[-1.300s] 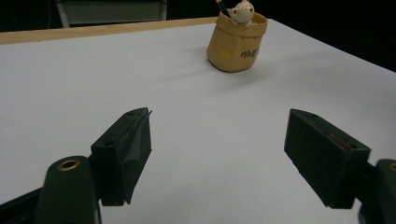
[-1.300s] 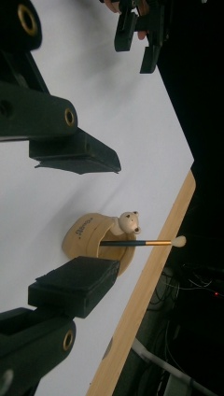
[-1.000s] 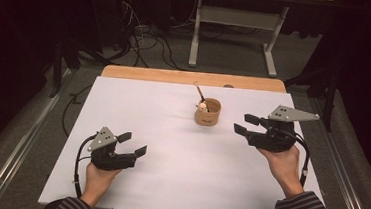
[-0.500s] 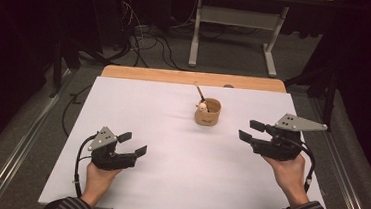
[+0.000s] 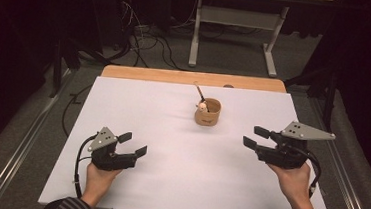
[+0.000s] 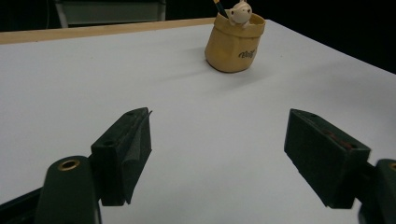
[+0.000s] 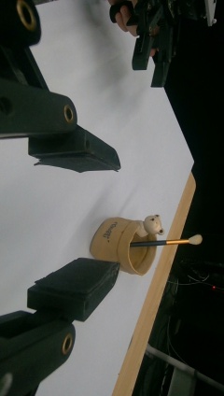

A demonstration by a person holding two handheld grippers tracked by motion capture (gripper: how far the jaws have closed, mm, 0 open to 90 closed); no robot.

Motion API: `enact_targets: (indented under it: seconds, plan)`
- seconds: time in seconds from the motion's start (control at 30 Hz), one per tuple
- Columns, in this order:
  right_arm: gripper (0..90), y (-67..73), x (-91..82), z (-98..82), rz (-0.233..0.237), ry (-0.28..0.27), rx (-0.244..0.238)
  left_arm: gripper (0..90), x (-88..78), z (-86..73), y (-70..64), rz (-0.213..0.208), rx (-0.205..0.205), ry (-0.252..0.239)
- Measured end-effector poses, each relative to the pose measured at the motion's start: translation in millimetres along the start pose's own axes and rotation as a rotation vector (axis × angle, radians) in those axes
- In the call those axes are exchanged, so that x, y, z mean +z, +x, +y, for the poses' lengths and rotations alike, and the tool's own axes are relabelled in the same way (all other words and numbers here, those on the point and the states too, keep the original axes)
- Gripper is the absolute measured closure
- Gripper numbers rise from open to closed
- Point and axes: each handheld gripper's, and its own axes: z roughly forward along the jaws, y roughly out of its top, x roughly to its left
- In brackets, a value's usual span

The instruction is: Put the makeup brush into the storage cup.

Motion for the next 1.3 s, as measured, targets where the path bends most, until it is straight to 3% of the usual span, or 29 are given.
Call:
enact_targets:
  seconds: [0.63,1.3]
  plan:
    - [45.8,16.3,-9.7,-18.1,0.001,-0.001,0.006,23.8,-0.9,0.0,-0.7,-0.003,-0.002,-0.003]
    - [45.6,24.0,-8.6,-38.1,0.021,0.019,0.029,23.8,-0.9,-0.3,-0.6,-0.003,-0.004,-0.004]
